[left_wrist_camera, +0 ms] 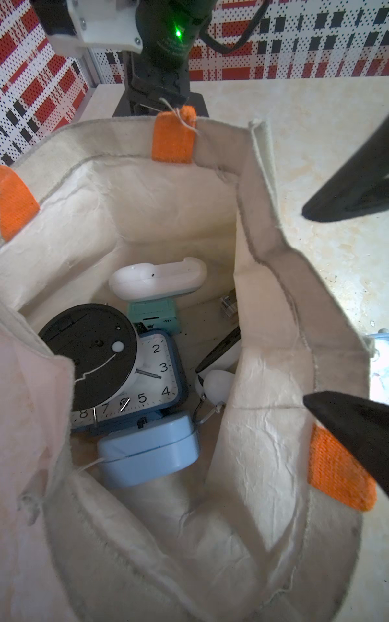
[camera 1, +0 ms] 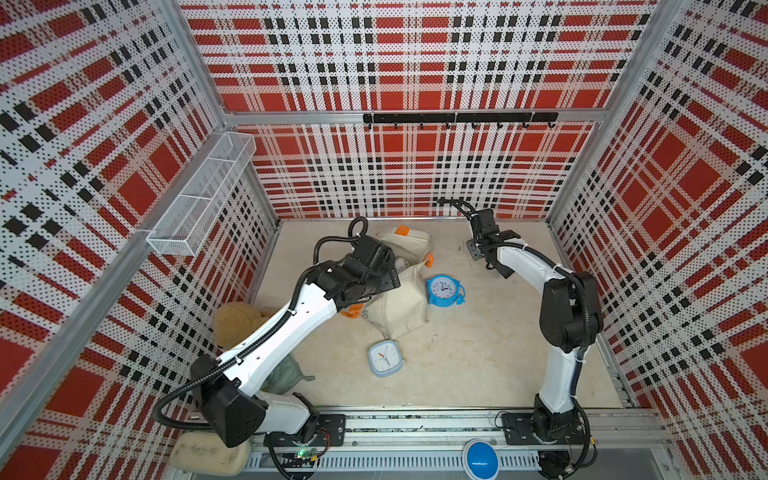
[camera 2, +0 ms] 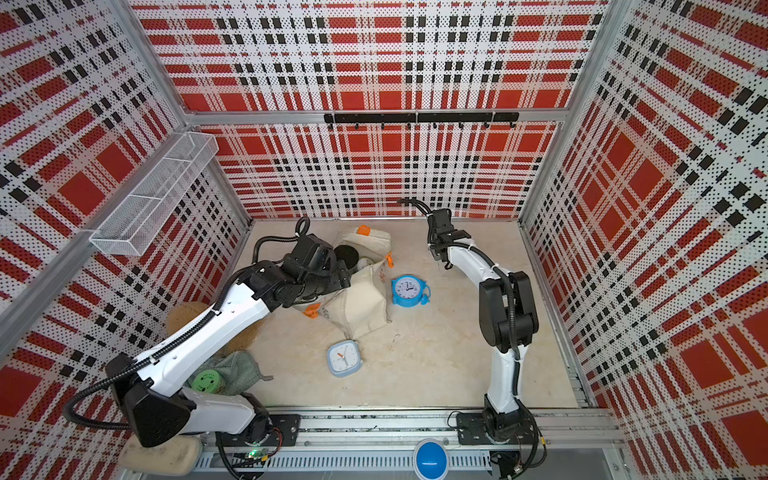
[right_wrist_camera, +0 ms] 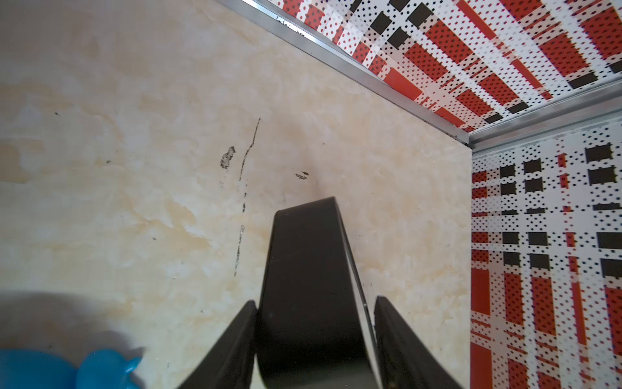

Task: Take the alarm clock out of the canvas bag
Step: Place the alarm at the center of the board.

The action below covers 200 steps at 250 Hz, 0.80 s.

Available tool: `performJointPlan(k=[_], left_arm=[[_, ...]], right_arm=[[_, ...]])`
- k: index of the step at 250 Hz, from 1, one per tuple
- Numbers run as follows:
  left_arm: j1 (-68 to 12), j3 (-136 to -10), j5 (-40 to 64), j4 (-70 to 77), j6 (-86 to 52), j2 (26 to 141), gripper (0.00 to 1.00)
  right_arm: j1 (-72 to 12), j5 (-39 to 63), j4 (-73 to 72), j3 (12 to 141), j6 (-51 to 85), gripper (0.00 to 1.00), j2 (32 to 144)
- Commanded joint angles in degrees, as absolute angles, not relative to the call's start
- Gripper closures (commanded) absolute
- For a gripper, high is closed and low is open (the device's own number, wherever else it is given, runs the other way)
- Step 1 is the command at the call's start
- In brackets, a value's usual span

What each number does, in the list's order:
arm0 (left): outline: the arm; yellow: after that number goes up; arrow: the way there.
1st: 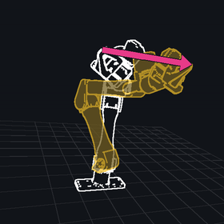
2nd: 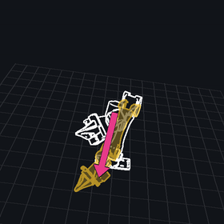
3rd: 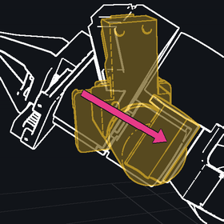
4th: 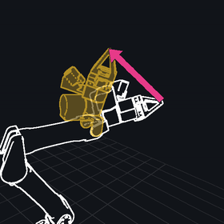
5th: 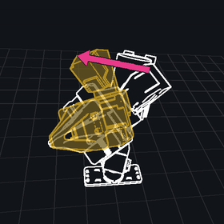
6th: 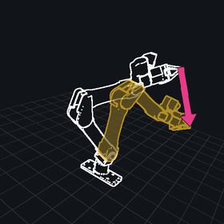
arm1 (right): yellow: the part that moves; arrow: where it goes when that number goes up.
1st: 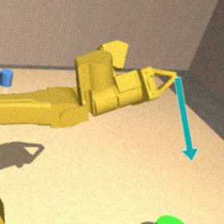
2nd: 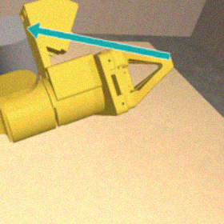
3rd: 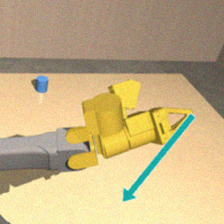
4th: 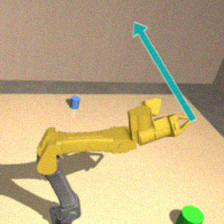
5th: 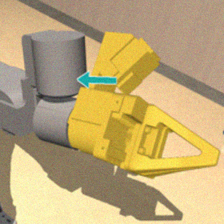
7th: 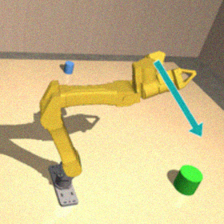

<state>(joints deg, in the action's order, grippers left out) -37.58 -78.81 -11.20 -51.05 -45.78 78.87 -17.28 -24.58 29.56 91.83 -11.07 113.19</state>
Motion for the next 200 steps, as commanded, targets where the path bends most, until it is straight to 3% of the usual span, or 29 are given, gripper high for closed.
performJointPlan(k=[1, 108, 164, 200], left_arm=[[-37.2, -79.0, -12.1, -51.2, -45.5, 78.4, 0.18], [-37.0, -79.2, -13.0, -52.4, -46.4, 76.4, 0.18], [-37.1, -80.4, -13.3, -53.3, -46.4, 76.6, 0.17], [-37.6, -81.4, -13.7, -53.6, -46.5, 77.3, 0.17]], right_arm=[[-17.5, -21.4, 28.0, 91.2, -10.8, 0.4, 111.6], [-17.7, -17.1, 28.7, 89.5, -7.7, 0.37, 109.9], [-14.9, -5.9, 33.7, 94.6, -1.2, 0.27, 104.3], [-11.7, 4.4, 45.1, 103.5, 13.8, 0.2, 102.9]])
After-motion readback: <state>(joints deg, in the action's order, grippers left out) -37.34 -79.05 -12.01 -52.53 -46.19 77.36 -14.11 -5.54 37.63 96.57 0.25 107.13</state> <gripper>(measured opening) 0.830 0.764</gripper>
